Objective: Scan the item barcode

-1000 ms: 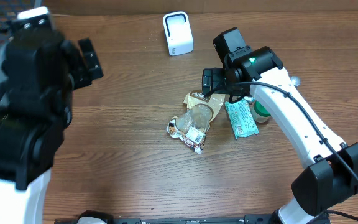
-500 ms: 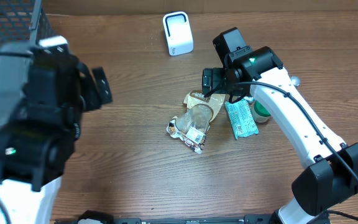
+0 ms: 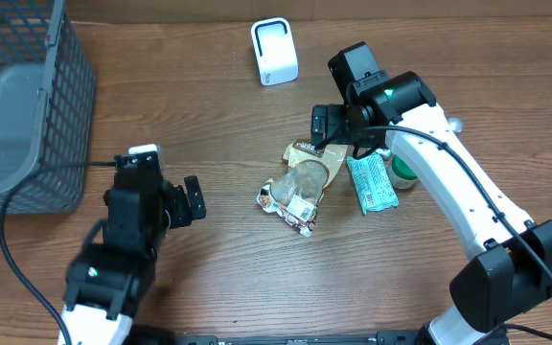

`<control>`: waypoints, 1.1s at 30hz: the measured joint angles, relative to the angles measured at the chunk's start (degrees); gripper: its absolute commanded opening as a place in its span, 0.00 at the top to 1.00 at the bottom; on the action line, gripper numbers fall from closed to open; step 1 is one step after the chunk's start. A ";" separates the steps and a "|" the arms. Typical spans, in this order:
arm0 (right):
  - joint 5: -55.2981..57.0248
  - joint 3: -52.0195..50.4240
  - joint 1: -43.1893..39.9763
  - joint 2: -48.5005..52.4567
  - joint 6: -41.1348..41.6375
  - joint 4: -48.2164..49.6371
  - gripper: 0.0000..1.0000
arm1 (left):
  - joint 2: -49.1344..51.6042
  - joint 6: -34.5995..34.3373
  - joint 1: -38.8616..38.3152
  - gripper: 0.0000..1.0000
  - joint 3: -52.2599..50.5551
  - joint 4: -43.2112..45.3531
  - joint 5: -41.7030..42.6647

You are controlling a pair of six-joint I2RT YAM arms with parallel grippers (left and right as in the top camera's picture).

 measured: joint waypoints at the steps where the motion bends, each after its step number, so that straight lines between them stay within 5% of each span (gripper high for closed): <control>1: 0.00 0.00 0.02 0.00 0.00 -0.04 0.00 | -1.40 -0.09 0.00 0.00 -2.91 4.07 0.24; 10: -0.04 0.00 0.02 0.00 -0.02 0.00 0.00 | -12.66 -0.17 0.00 0.00 -25.55 40.13 1.05; 14: -0.02 0.00 0.02 0.00 0.00 -0.04 0.00 | -18.40 -0.20 0.00 0.00 -33.75 49.22 1.20; 23: 0.00 0.00 0.02 0.00 0.00 -0.02 0.00 | -29.79 -0.20 0.55 0.01 -43.74 51.87 1.36; 33: -0.02 0.00 0.02 0.00 -0.02 -0.04 0.00 | -36.57 -0.20 8.46 0.00 -44.94 44.02 4.87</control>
